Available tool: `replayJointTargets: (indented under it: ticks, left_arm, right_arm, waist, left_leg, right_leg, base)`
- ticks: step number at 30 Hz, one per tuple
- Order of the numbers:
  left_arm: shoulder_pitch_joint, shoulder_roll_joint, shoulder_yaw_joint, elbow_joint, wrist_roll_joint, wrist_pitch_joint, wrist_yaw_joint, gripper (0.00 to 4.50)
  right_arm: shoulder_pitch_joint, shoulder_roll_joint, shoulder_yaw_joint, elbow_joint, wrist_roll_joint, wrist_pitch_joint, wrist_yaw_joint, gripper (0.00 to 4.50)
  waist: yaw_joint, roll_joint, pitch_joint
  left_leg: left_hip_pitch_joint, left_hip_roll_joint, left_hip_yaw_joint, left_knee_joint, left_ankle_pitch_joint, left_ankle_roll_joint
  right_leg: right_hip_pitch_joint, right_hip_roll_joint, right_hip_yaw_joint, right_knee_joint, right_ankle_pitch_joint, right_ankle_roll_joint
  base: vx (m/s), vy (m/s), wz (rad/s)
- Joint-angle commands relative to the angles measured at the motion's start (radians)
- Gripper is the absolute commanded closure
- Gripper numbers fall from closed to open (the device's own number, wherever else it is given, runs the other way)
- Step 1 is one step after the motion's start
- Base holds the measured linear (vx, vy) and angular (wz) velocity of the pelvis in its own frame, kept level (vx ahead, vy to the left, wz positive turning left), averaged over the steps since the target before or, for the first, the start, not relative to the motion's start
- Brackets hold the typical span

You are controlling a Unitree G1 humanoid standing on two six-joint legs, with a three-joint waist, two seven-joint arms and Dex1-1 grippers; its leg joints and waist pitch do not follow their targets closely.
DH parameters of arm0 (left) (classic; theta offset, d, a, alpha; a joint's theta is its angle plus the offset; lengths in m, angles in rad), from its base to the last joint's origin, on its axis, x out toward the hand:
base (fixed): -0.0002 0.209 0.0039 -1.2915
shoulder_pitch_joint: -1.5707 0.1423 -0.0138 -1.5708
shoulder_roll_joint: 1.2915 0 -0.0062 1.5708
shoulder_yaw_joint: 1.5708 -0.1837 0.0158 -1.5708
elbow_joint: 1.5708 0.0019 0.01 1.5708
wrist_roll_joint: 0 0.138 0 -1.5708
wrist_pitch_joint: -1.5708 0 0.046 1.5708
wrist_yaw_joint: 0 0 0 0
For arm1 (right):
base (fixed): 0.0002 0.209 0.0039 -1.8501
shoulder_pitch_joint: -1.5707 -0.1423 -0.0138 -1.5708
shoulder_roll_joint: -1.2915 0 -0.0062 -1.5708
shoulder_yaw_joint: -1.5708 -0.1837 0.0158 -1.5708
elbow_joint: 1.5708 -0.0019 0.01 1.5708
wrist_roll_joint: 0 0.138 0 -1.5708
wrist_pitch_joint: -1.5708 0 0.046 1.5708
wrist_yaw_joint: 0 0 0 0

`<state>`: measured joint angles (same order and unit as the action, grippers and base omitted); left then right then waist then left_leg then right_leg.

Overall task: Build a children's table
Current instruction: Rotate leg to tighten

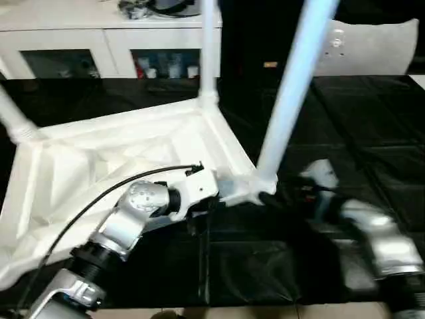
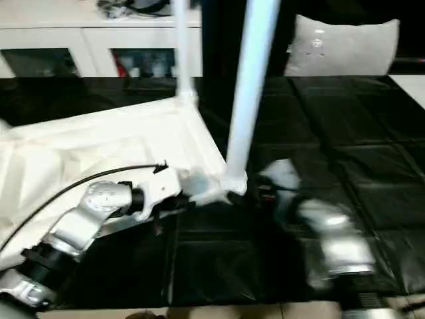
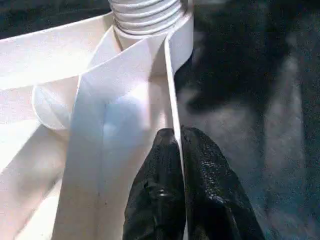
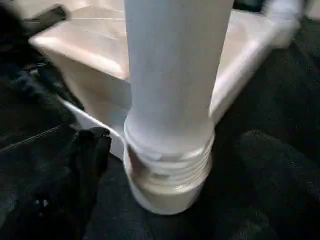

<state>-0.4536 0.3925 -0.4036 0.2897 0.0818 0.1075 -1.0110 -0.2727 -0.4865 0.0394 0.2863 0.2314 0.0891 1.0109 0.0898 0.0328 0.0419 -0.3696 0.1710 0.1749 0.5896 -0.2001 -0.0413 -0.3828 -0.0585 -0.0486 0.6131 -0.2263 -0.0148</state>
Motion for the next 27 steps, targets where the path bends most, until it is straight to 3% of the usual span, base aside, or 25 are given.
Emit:
replayJointTargets:
  ticks: [1,5,12,13,17,27]
  left_arm:
    - [-0.011,0.048,-0.070,0.034,0.033,-0.065,-0.102,4.50]
    - [-0.020,0.071,-0.085,0.045,0.036,-0.109,-0.154,4.50]
    - [-0.040,0.109,-0.115,0.056,0.025,-0.191,-0.260,4.50]
    - [-0.043,0.115,-0.125,0.054,0.024,-0.205,-0.281,4.50]
    - [-0.044,0.115,-0.140,0.042,0.021,-0.226,-0.320,4.50]
    - [-0.053,0.108,-0.147,0.062,0.021,-0.251,-0.340,4.50]
  right_arm:
    - [-0.024,-0.040,0.024,0.003,-0.029,-0.058,0.074,0.05]
    - [-0.040,-0.059,0.041,0.008,-0.028,-0.063,0.131,0.05]
    - [-0.056,-0.082,0.108,0.012,-0.022,-0.069,0.242,0.05]
    - [-0.065,-0.075,0.114,0.026,-0.022,-0.075,0.256,0.31]
    - [-0.082,-0.060,0.128,0.046,-0.020,-0.064,0.284,0.56]
    - [-0.092,-0.043,0.144,0.068,-0.002,-0.032,0.324,1.32]
  waist:
    - [0.000,-0.012,-0.052]
    - [0.002,-0.014,-0.050]
    - [0.012,-0.014,-0.058]
    - [0.016,-0.016,-0.057]
    - [0.022,-0.013,-0.057]
    - [0.025,-0.011,-0.060]
  left_leg:
    - [0.010,0.064,-0.020,-0.061,-0.120,0.098]
    - [0.011,0.065,-0.019,-0.063,-0.128,0.088]
    - [0.010,0.067,-0.018,-0.055,-0.072,0.112]
    - [0.010,0.068,-0.017,-0.055,-0.073,0.115]
    - [0.011,0.069,-0.017,-0.056,-0.088,0.104]
    - [0.011,0.068,-0.018,-0.055,-0.085,0.096]
  right_leg:
    - [0.048,-0.088,0.047,-0.066,0.013,-0.248]
    - [0.047,-0.090,0.047,-0.067,-0.055,-0.243]
    - [0.046,-0.090,0.046,-0.051,0.050,-0.261]
    - [0.046,-0.091,0.045,-0.052,0.045,-0.263]
    - [0.044,-0.091,0.044,-0.053,0.013,-0.263]
    - [0.046,-0.090,0.043,-0.050,0.030,-0.267]
  base:
    - [0.000,0.000,0.00]
    - [0.000,0.000,0.00]
    - [0.000,0.000,0.00]
    - [0.000,0.000,0.00]
    - [0.000,0.000,0.00]
    - [0.000,0.000,0.00]
